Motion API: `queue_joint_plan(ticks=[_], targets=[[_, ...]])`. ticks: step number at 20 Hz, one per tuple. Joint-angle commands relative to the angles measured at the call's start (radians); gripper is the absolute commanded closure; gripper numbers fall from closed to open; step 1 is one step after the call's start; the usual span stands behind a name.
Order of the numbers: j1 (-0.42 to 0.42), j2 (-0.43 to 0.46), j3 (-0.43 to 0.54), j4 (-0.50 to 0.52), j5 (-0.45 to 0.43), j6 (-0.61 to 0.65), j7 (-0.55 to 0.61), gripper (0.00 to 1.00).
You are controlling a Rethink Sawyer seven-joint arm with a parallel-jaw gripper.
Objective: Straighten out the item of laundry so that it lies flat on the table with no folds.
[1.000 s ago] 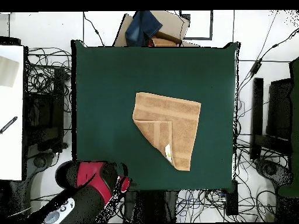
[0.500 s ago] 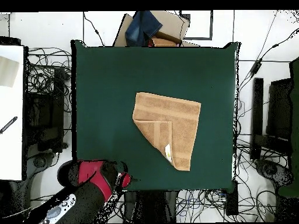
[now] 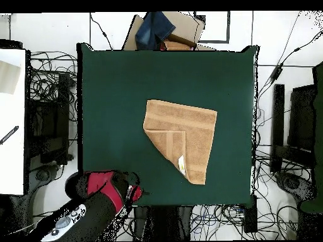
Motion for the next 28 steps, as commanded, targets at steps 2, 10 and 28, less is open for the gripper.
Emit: queue_joint_plan(ticks=[2, 10, 28], targets=[[-0.034, 0.028, 0.161, -0.067, 0.027, -0.069, 0.151, 0.00], [-0.047, 0.036, 0.182, -0.066, 0.032, -0.155, 0.153, 0.00], [-0.048, 0.011, 0.154, -0.104, 0.001, -0.094, 0.119, 0.00]])
